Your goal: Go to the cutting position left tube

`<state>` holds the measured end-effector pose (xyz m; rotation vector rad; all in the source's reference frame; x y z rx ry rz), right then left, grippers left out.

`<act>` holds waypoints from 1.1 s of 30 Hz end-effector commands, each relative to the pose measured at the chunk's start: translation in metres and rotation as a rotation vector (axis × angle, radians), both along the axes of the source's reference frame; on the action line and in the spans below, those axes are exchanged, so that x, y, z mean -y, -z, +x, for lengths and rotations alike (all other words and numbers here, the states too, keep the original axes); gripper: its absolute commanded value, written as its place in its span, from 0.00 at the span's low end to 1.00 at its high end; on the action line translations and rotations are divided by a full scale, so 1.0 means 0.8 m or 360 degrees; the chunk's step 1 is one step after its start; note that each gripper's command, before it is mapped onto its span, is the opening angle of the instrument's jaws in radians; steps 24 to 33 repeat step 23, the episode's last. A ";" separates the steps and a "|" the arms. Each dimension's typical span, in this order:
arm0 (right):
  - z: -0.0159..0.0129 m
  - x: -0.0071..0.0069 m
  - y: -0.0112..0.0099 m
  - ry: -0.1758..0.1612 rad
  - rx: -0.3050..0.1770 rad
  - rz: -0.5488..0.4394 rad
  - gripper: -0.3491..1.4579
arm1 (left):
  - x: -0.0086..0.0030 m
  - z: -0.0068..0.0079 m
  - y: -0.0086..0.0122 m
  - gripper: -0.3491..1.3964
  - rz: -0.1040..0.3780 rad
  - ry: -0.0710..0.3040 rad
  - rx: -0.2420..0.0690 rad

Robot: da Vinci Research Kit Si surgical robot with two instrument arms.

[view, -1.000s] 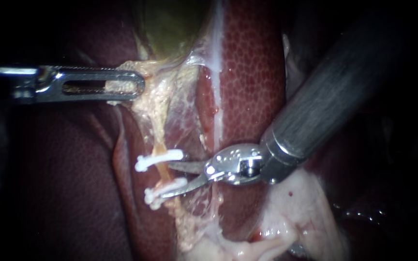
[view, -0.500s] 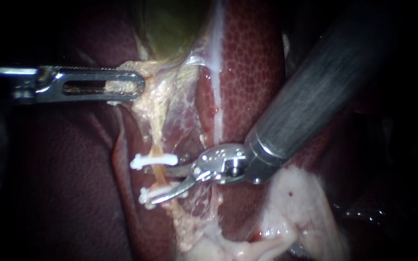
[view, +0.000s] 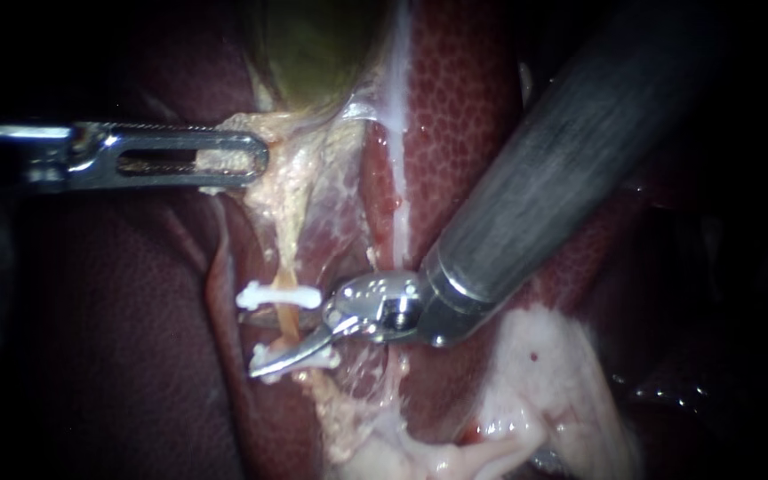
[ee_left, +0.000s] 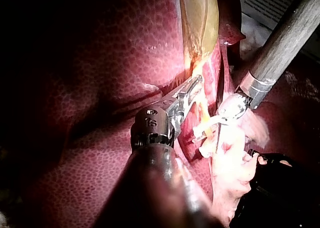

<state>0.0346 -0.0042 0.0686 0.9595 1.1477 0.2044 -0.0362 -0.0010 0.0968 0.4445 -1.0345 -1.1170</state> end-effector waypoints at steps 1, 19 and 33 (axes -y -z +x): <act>0.0002 -0.0001 0.0000 -0.0005 0.0004 0.0001 0.87 | 0.0000 0.0000 0.0000 0.00 0.0000 0.0000 0.0000; 0.0006 -0.0001 -0.0002 -0.0020 0.0001 0.0022 0.87 | 0.0001 -0.0001 0.0000 0.00 -0.0002 0.0005 -0.0004; 0.0005 -0.0001 -0.0002 -0.0020 0.0006 0.0030 0.87 | 0.0001 -0.0001 0.0000 0.00 -0.0002 0.0005 -0.0004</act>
